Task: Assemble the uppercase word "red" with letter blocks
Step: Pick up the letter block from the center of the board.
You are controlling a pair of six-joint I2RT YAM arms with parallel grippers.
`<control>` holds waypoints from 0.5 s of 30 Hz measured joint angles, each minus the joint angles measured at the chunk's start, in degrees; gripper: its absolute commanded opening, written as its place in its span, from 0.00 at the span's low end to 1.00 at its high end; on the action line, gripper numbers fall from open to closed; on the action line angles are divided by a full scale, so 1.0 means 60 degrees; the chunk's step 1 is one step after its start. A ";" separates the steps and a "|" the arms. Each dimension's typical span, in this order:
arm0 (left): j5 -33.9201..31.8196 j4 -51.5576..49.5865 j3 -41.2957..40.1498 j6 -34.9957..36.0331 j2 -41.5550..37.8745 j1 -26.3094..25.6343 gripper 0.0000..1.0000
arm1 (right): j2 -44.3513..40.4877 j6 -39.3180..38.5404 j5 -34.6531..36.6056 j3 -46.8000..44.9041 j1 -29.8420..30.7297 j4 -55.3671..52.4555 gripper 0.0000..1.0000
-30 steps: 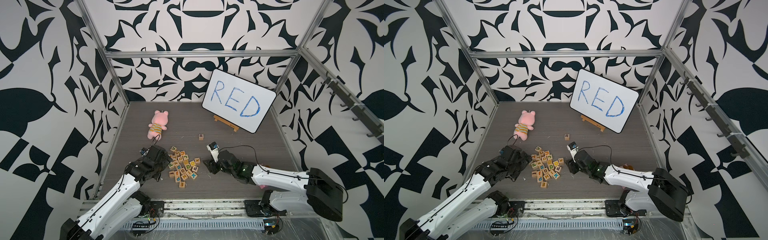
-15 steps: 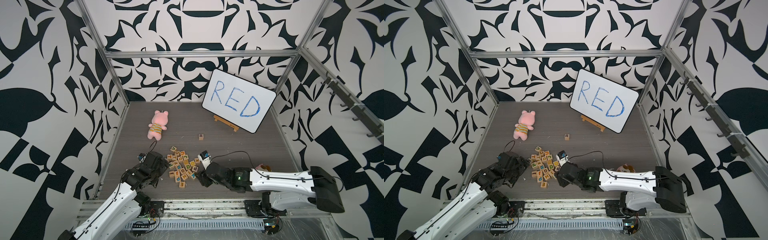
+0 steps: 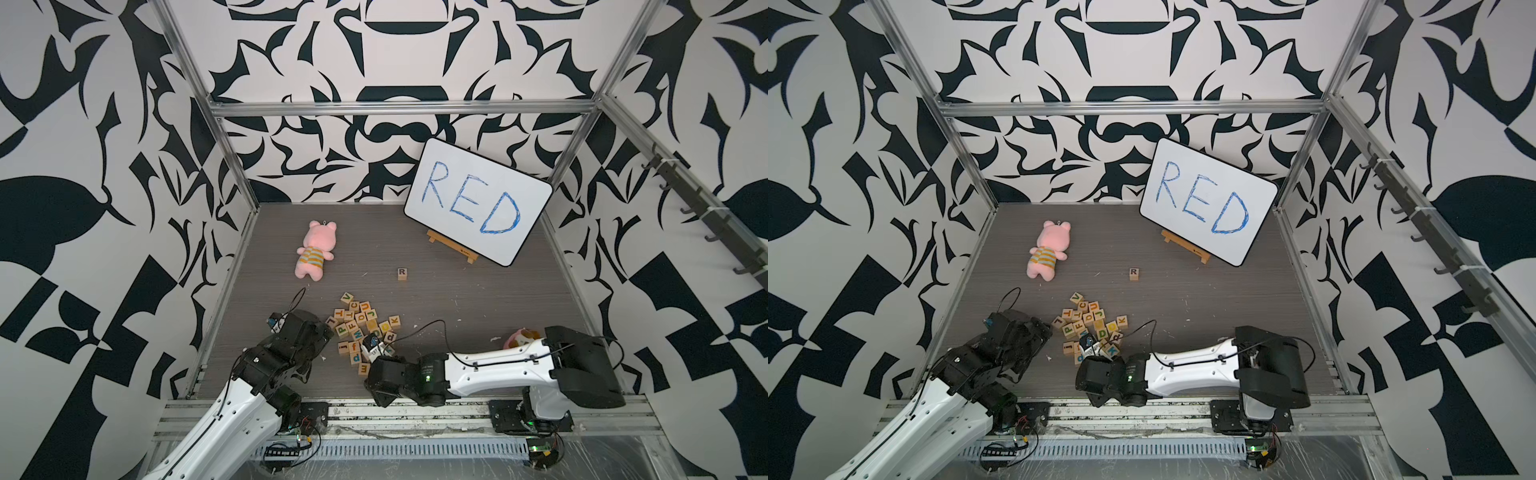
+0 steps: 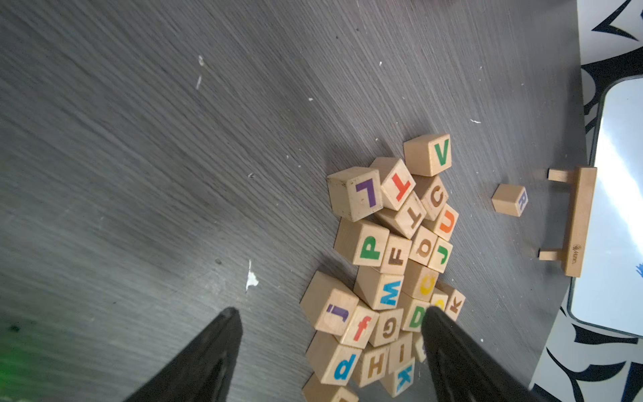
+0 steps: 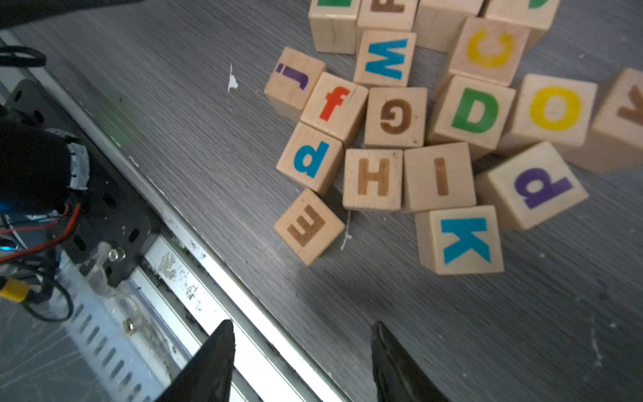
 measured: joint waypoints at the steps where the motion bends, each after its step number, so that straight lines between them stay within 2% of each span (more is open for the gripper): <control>1: 0.0000 -0.0011 -0.0062 -0.0029 -0.0022 0.0000 0.86 | 0.0157 0.0098 -0.0033 0.0146 0.0000 -0.0018 0.62; 15: -0.0113 -0.0488 -0.0146 -0.0157 -0.0444 0.0000 0.86 | 0.1687 0.1628 0.0237 0.1603 0.0000 -0.0809 0.65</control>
